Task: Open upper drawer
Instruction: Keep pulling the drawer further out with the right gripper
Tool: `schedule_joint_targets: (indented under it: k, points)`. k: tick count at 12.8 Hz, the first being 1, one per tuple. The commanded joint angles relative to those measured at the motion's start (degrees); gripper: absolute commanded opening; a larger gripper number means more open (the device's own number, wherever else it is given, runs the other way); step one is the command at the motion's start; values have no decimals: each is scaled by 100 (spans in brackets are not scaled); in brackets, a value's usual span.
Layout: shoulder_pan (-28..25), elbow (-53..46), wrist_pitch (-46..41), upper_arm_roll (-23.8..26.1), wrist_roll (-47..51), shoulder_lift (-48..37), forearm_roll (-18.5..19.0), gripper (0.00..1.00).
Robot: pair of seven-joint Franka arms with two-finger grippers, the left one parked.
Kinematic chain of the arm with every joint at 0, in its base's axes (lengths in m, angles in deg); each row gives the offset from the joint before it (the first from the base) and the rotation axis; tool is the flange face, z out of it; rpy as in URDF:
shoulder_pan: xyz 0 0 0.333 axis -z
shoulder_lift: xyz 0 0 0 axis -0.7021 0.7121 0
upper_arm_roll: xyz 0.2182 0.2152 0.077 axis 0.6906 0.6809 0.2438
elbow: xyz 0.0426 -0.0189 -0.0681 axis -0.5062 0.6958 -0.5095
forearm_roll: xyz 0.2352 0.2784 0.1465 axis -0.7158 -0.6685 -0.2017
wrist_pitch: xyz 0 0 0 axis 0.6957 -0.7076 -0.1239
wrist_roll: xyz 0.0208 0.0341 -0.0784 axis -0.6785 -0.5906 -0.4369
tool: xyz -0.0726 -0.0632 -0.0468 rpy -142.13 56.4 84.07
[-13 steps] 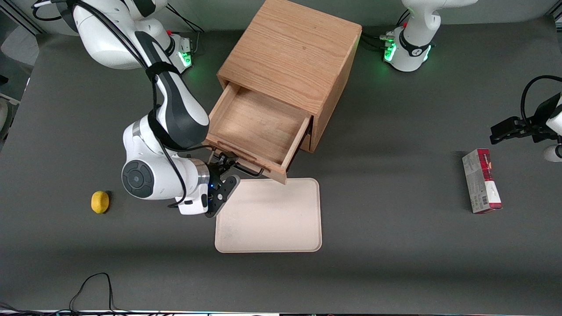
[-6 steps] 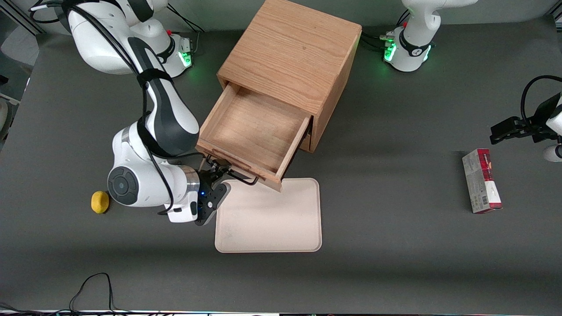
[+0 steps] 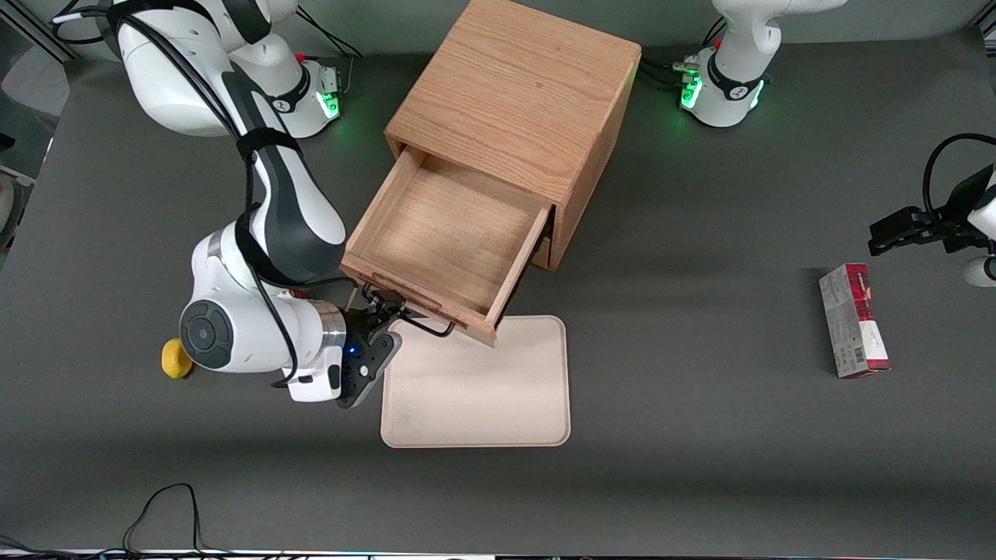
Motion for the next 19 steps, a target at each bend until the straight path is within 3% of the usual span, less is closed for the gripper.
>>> schedule_joint_targets:
  k: [1, 13, 19]
  points:
    - [154, -284, 58, 35, -132, 179, -123, 100]
    - [471, -293, 339, 27, -52, 205, -536, 100]
    - [664, -363, 427, 27, 106, 196, -537, 100]
